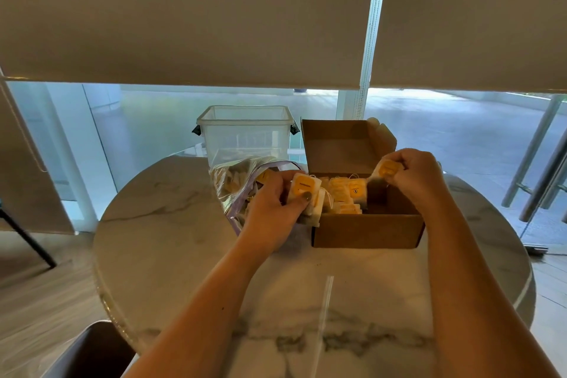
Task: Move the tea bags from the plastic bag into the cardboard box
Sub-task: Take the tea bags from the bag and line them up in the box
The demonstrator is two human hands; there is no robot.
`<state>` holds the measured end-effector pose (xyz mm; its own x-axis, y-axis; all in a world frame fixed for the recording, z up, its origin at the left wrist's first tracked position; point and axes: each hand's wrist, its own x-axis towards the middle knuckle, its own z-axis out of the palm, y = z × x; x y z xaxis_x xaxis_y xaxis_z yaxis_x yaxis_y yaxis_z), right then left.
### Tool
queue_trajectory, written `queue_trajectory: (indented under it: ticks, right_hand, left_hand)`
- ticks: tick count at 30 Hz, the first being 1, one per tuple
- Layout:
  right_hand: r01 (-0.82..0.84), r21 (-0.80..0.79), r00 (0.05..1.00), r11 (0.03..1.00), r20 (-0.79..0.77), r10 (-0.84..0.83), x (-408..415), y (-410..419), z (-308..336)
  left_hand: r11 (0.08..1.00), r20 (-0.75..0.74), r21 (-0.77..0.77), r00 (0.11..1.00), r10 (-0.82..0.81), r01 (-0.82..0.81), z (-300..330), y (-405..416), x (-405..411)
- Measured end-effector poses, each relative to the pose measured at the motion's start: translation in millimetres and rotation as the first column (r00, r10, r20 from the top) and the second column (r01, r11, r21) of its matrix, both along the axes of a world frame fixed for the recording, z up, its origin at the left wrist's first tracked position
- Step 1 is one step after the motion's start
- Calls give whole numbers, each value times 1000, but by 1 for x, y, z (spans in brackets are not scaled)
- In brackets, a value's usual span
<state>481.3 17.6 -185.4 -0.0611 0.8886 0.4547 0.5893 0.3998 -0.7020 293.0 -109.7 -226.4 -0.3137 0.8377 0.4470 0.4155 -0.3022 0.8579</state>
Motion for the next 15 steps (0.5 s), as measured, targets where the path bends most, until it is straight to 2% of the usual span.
queue_trajectory:
  ticks: [2, 6, 10, 15]
  right_hand:
    - [-60, -62, 987, 996, 144, 68, -5, 5, -5]
    - [-94, -228, 887, 969, 423, 185, -19, 15, -15]
    - [-17, -287, 874, 958, 461, 154, -29, 26, -17]
    - [86, -248, 910, 965, 413, 25, -35, 35, -21]
  left_hand:
    - [999, -31, -39, 999, -25, 24, -2, 1, 1]
    - [996, -97, -92, 995, -30, 21, -3, 2, 4]
    - [995, -45, -93, 998, -39, 35, -3, 1, 5]
    - [996, -26, -79, 998, -54, 51, -2, 0, 6]
